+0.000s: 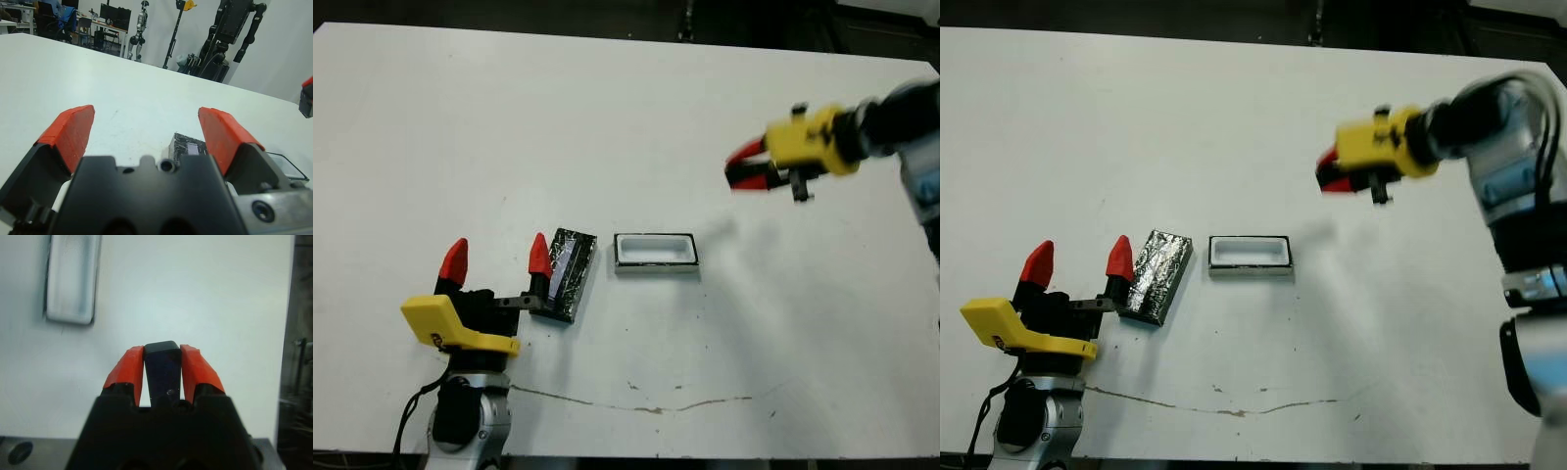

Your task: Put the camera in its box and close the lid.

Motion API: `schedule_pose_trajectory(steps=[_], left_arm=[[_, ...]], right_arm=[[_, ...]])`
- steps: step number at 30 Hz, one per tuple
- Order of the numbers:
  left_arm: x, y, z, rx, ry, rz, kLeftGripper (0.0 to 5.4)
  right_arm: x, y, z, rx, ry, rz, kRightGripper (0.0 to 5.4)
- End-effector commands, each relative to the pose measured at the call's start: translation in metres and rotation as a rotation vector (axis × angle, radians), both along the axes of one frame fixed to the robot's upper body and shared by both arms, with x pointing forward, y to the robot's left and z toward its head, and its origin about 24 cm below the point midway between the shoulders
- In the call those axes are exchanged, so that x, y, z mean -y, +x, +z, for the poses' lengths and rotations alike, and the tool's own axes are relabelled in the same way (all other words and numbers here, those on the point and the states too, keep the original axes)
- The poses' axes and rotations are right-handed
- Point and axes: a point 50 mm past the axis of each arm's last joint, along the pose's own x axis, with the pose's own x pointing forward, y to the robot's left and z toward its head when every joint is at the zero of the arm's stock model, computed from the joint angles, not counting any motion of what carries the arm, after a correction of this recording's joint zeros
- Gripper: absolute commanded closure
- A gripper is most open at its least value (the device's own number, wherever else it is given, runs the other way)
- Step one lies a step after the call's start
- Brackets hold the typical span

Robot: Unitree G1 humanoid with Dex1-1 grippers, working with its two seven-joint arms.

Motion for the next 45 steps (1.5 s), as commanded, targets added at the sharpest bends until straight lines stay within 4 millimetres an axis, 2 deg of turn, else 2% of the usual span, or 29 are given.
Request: schedule_pose_trajectory(steps=[1, 14, 21, 26, 32, 37, 45], left_arm=[[0.0, -0.001, -0.003, -0.021, -0.01, 0.01, 0.0], [-0.001, 0.001, -0.003, -0.022, -0.034, 0.001, 0.0], [-0.001, 0.002, -0.002, -0.009, -0.016, -0.003, 0.0], [-0.002, 0.001, -0.001, -0.011, 0.009, 0.005, 0.0], [-0.001, 0.001, -0.001, -0.006, 0.008, 0.0, 0.0], [-0.001, 0.001, -0.001, -0.007, 0.002, -0.002, 0.0], [0.001, -0.001, 0.0, -0.002, 0.014, 0.006, 0.0]], right_arm=[[0.003, 0.003, 0.003, -0.059, 0.071, -0.054, 3.66], [-0.001, 0.009, 0.002, -0.239, 0.323, -0.078, 3.66], [-0.016, 0.004, 0.002, -0.304, 0.455, -0.059, 3.66], [-0.027, 0.003, 0.001, -0.334, 0.468, -0.039, 3.66], [-0.037, -0.001, 0.009, -0.362, 0.464, 0.005, 3.66], [-0.046, -0.007, 0.015, -0.381, 0.393, 0.032, 3.66], [-0.061, -0.016, 0.007, -0.368, 0.282, 0.068, 3.66]])
